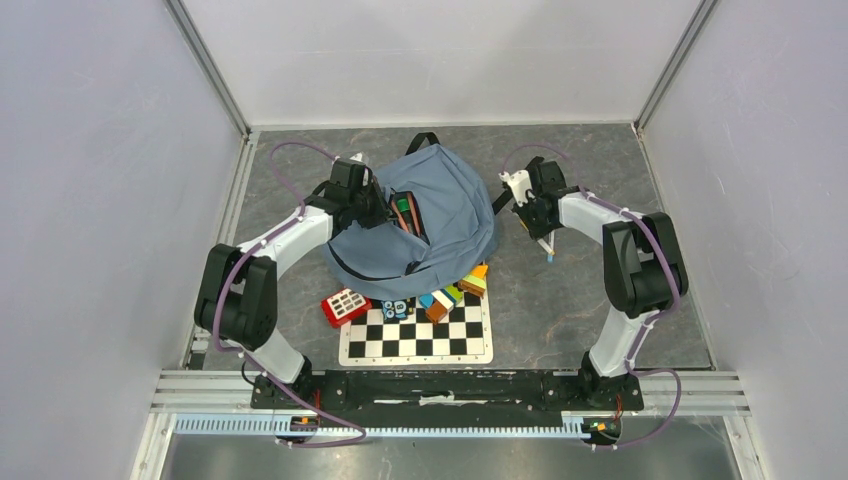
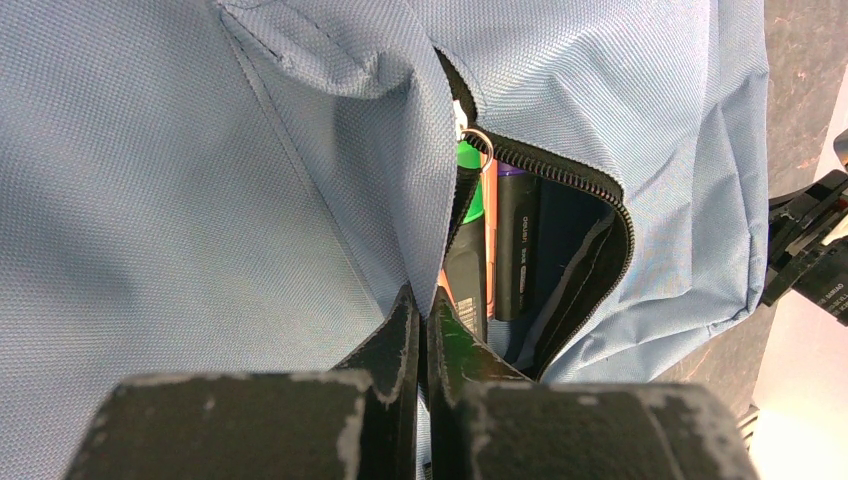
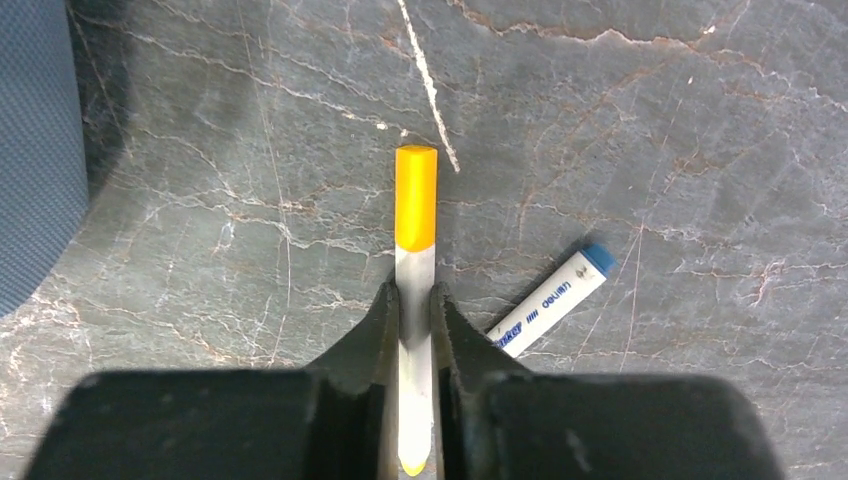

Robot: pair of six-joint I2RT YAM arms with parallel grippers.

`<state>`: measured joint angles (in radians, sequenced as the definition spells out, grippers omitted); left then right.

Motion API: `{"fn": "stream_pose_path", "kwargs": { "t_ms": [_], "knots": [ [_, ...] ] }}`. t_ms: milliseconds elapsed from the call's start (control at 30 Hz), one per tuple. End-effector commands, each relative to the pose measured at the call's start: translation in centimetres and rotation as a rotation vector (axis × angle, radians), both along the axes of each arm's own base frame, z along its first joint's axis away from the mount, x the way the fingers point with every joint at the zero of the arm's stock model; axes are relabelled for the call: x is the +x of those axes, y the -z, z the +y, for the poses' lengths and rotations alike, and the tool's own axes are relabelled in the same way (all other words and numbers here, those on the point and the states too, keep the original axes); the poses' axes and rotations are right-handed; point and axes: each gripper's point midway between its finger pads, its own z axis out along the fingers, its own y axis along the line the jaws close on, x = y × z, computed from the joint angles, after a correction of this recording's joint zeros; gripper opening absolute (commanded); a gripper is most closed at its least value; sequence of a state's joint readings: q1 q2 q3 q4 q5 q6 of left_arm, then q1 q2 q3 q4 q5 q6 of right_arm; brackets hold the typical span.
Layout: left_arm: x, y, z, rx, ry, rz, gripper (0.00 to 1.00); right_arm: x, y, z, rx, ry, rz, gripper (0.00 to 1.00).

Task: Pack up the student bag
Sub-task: Pick up the stationery from the center of the board, then place the stationery in the student bag.

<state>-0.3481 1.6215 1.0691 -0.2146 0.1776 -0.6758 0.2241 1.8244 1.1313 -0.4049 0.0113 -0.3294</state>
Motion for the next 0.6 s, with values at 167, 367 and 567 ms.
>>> {"fn": "stream_pose_path", "kwargs": {
  "t_ms": [167, 367, 567],
  "knots": [
    [0.3, -2.2, -0.9, -0.053, 0.0, -0.029, 0.02, 0.7, -3.2, 0.1, 0.041, 0.061, -0.073, 0.0],
    [0.3, -3.2, -0.8, -0.071, -0.016, -0.053, 0.02, 2.0, -10.1, 3.1, 0.228, 0.099, -0.182, 0.0],
    [0.3, -3.7, -1.1, -0.096, -0.013, -0.068, 0.02, 0.6, -14.7, 10.5, 0.427, 0.058, -0.204, 0.0]
  ]
}}
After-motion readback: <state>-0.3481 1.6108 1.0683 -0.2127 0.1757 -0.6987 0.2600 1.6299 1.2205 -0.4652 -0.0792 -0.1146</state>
